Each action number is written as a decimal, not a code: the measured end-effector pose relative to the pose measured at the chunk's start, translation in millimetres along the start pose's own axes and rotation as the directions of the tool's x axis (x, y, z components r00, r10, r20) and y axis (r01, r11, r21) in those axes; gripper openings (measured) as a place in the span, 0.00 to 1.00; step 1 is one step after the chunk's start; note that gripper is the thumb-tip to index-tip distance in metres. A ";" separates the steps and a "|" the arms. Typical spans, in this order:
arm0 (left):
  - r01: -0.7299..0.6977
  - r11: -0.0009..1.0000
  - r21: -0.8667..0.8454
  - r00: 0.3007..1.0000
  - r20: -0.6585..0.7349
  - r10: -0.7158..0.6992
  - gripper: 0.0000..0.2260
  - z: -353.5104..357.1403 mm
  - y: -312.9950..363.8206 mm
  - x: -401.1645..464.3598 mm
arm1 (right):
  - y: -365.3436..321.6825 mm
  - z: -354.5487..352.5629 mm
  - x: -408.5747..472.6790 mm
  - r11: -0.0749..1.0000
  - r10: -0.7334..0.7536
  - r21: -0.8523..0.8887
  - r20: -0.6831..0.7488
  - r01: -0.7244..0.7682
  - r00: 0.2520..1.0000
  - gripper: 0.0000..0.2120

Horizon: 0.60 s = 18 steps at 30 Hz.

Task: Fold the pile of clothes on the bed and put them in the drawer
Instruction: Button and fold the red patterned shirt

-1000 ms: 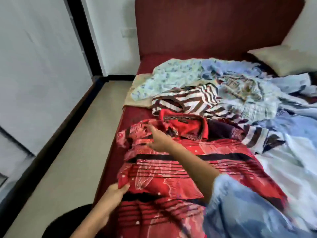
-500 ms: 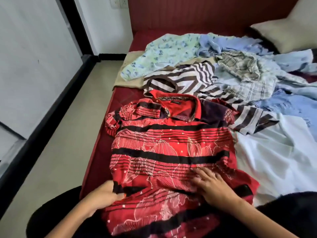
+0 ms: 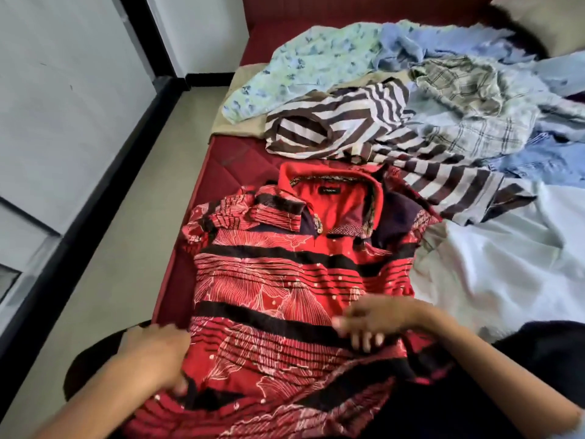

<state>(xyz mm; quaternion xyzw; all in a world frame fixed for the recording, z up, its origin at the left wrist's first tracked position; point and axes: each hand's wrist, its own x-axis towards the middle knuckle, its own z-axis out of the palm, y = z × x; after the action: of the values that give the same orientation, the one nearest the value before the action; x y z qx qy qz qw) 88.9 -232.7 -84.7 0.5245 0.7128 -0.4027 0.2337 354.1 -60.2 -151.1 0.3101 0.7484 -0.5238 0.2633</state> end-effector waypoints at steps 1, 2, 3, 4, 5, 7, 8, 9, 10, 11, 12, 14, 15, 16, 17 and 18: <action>0.027 0.999 -0.017 0.995 -0.098 -0.029 0.23 -13.3 5.8 6.2 | 0.8 -5.1 11.0 0.988 0.009 0.156 -0.177 0.019 0.984 0.15; 0.017 0.997 -0.069 0.982 -0.186 -0.030 0.20 -28.3 13.2 13.3 | 2.3 -10.8 22.3 0.952 0.047 0.299 -0.362 0.068 0.931 0.14; -0.028 0.989 -0.143 0.962 -0.271 -0.012 0.17 -43.5 22.9 22.2 | 2.2 -16.2 33.1 0.886 0.113 0.442 -0.503 0.142 0.857 0.13; -0.108 0.965 -0.239 0.935 -0.353 0.017 0.15 -58.9 34.5 34.8 | 0.3 -21.3 42.2 0.772 0.196 0.589 -0.580 0.241 0.790 0.11; -0.204 0.917 -0.343 0.906 -0.422 0.043 0.12 -73.1 47.9 49.4 | -3.7 -25.7 49.3 0.613 0.281 0.709 -0.608 0.348 0.743 0.10; -0.350 0.773 -0.530 0.867 -0.496 0.053 0.07 -94.1 75.2 84.1 | -11.7 -31.7 61.1 0.306 0.419 0.812 -0.584 0.497 0.695 0.09; -0.389 0.700 -0.599 0.850 -0.526 0.022 0.06 -102.2 87.8 103.8 | -14.8 -34.0 66.1 0.196 0.470 0.820 -0.560 0.538 0.683 0.09; -0.414 0.632 -0.655 0.835 -0.549 -0.023 0.07 -108.3 98.5 120.3 | -17.3 -35.4 71.3 0.109 0.510 0.815 -0.537 0.569 0.672 0.09; -0.429 0.571 -0.700 0.823 -0.564 -0.073 0.08 -116.0 109.3 136.3 | -17.5 -38.8 77.5 0.040 0.550 0.807 -0.510 0.589 0.662 0.09; -0.441 0.512 -0.737 0.809 -0.574 -0.129 0.09 -121.2 118.6 148.9 | -18.0 -41.7 82.8 -0.013 0.587 0.799 -0.481 0.602 0.651 0.08; -0.449 0.464 -0.764 0.795 -0.579 -0.183 0.10 -125.1 126.8 159.0 | -18.0 -44.2 87.1 -0.056 0.618 0.789 -0.453 0.611 0.642 0.08; -0.445 0.403 -0.800 0.780 -0.567 -0.263 0.10 -130.1 139.9 173.8 | -17.2 -47.9 95.4 -0.116 0.664 0.762 -0.417 0.636 0.621 0.05; -0.447 0.380 -0.810 0.778 -0.562 -0.281 0.10 -131.7 144.6 177.9 | -17.1 -49.4 99.1 -0.128 0.682 0.748 -0.410 0.651 0.606 0.04; -0.462 0.363 -0.809 0.771 -0.569 -0.287 0.09 -132.3 148.3 181.6 | -17.3 -50.7 102.1 -0.129 0.700 0.738 -0.405 0.662 0.588 0.04; -0.484 0.354 -0.800 0.757 -0.586 -0.288 0.08 -133.3 151.4 185.0 | -17.3 -52.4 105.2 -0.123 0.716 0.732 -0.402 0.670 0.571 0.05; -0.498 0.351 -0.793 0.747 -0.598 -0.290 0.07 -133.5 153.7 188.1 | -17.2 -53.8 108.1 -0.112 0.729 0.728 -0.402 0.676 0.554 0.08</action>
<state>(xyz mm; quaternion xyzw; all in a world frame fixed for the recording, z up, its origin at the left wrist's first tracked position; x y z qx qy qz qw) 180.5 1.2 -201.7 0.4483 0.8032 0.3023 0.2500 265.4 6.7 -201.3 0.6103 0.0776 -0.6507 -0.4451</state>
